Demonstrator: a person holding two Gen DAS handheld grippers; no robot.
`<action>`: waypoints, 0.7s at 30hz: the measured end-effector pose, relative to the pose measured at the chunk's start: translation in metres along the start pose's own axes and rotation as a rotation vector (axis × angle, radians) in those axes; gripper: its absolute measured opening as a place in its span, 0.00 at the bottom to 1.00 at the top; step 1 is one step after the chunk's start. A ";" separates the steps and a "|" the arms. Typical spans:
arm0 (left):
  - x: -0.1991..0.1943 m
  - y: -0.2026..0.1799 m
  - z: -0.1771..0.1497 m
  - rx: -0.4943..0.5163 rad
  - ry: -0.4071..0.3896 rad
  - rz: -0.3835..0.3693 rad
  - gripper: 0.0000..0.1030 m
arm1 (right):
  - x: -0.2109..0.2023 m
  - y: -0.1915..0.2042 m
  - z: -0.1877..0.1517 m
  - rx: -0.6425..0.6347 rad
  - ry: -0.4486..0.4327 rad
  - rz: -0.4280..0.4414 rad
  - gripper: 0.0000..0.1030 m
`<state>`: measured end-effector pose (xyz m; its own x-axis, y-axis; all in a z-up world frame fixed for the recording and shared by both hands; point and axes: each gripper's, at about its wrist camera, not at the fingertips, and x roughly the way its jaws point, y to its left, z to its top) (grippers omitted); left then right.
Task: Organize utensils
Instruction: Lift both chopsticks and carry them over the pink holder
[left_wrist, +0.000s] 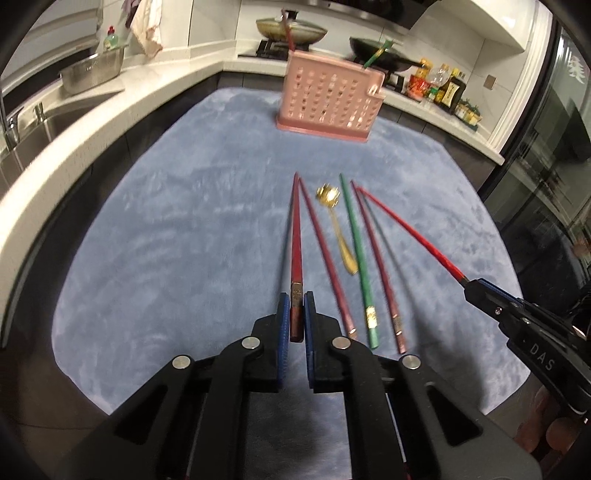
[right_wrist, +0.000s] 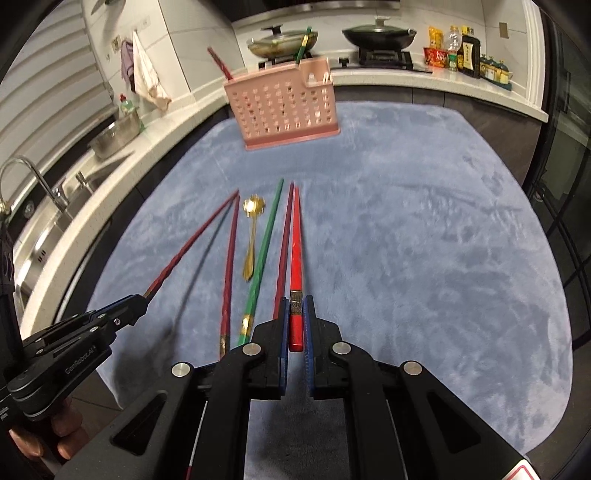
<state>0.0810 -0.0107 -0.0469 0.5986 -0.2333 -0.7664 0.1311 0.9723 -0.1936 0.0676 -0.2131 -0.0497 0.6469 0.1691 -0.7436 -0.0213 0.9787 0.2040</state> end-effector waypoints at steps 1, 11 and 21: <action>-0.004 -0.001 0.004 0.004 -0.009 -0.001 0.07 | -0.004 -0.001 0.004 0.002 -0.013 0.002 0.07; -0.043 -0.006 0.058 0.012 -0.140 0.004 0.07 | -0.039 -0.008 0.051 0.026 -0.135 0.022 0.07; -0.060 -0.011 0.122 0.024 -0.262 0.008 0.07 | -0.060 -0.012 0.108 0.020 -0.267 0.009 0.07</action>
<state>0.1405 -0.0058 0.0757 0.7836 -0.2162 -0.5824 0.1421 0.9750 -0.1708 0.1116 -0.2480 0.0611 0.8249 0.1382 -0.5482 -0.0142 0.9744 0.2242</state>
